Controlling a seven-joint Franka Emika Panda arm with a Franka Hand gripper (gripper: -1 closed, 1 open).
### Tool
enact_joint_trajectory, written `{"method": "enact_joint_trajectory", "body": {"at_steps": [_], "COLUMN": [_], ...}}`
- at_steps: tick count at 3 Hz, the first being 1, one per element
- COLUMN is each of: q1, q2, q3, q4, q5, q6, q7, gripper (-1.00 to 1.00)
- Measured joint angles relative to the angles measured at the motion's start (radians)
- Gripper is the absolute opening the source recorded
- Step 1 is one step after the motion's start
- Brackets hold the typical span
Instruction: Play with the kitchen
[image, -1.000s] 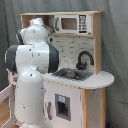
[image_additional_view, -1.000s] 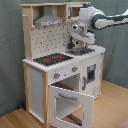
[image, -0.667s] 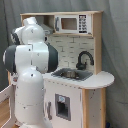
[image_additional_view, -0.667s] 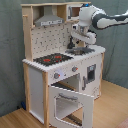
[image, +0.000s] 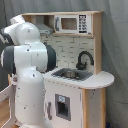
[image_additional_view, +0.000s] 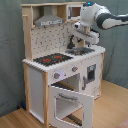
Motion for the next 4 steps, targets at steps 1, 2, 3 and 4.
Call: {"method": "enact_joint_trajectory", "body": {"at_steps": [1,2,3,4], "q1": [0.000,0.005,0.058,0.113], "q2": [-0.007,-0.046,-0.092,-0.124], "q3": [0.076,0.156,0.150,0.133], "q4": [0.004,0.005,0.008,0.009], "q5": [-0.046,-0.102,-0.174,-0.261], "q6": [-0.043,-0.068,-0.071,-0.090], "q7": [0.020,0.031,0.028,0.014], "gripper": [1.00,1.00,1.00,1.00]}}
